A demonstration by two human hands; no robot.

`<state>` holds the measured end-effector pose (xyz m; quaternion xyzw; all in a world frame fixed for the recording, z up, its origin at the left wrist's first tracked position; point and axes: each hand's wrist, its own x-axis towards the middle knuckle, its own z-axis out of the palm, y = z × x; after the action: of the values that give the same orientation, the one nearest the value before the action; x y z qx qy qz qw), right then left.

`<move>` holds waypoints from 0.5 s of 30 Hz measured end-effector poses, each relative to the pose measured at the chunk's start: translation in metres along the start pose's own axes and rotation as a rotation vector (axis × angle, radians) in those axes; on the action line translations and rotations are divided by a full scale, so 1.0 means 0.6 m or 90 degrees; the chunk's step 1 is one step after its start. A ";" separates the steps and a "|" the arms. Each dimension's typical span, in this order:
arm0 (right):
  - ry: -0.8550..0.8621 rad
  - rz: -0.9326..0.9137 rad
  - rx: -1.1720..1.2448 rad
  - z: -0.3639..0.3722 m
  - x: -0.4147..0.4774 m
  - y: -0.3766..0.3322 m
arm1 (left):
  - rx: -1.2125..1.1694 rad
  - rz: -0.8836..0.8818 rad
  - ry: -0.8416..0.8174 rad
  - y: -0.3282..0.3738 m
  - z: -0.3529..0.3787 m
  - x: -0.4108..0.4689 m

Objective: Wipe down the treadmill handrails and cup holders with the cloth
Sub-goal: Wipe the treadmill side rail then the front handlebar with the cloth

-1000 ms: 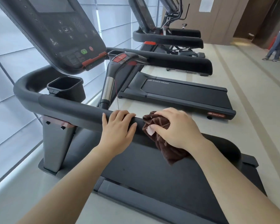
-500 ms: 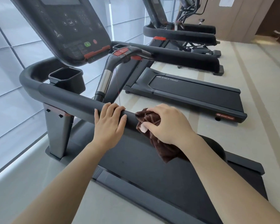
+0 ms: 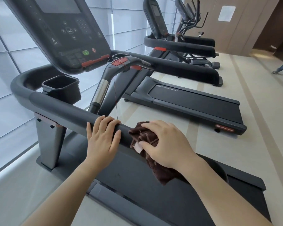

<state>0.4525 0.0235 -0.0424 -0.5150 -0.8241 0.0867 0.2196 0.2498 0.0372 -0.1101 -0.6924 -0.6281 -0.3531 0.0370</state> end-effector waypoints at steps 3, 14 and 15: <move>-0.049 -0.003 0.057 -0.003 0.020 0.005 | 0.005 -0.004 -0.015 0.003 -0.006 0.000; -0.111 -0.127 0.080 -0.061 -0.054 0.108 | -0.038 -0.125 -0.023 0.119 -0.011 -0.042; -0.112 -0.135 0.086 -0.069 -0.066 0.120 | -0.042 -0.138 -0.013 0.138 -0.007 -0.055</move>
<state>0.5441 0.0175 -0.0431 -0.3992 -0.8823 0.1632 0.1884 0.3231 -0.0100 -0.0921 -0.6249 -0.6878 -0.3681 -0.0307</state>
